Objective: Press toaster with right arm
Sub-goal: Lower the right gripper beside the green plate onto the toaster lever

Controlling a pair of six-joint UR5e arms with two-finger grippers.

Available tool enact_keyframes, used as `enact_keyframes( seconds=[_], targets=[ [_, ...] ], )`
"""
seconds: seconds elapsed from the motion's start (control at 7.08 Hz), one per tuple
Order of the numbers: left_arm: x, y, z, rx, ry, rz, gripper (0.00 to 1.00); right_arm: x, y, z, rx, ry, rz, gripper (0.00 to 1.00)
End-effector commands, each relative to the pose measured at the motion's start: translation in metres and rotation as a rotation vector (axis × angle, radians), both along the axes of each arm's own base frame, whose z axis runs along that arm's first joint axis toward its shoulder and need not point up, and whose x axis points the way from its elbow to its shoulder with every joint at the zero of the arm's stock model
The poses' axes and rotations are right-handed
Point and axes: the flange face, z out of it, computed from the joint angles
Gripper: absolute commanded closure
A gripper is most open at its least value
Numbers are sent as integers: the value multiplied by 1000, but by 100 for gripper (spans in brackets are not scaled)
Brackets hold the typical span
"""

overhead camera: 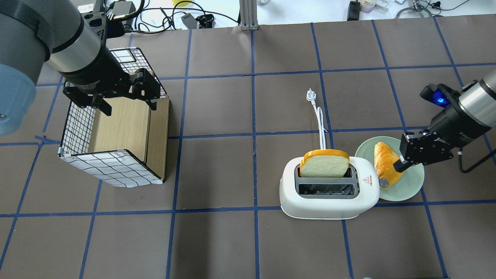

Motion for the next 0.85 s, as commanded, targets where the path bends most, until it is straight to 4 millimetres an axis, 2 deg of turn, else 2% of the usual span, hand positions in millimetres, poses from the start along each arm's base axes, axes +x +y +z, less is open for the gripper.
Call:
enact_keyframes(
  seconds=[0.0, 0.71],
  targets=[
    [0, 0, 0, 0, 0, 0, 0, 4, 10, -20, 38, -28, -1, 100],
    [0, 0, 0, 0, 0, 0, 0, -11, 20, -45, 76, -66, -20, 100]
  ],
)
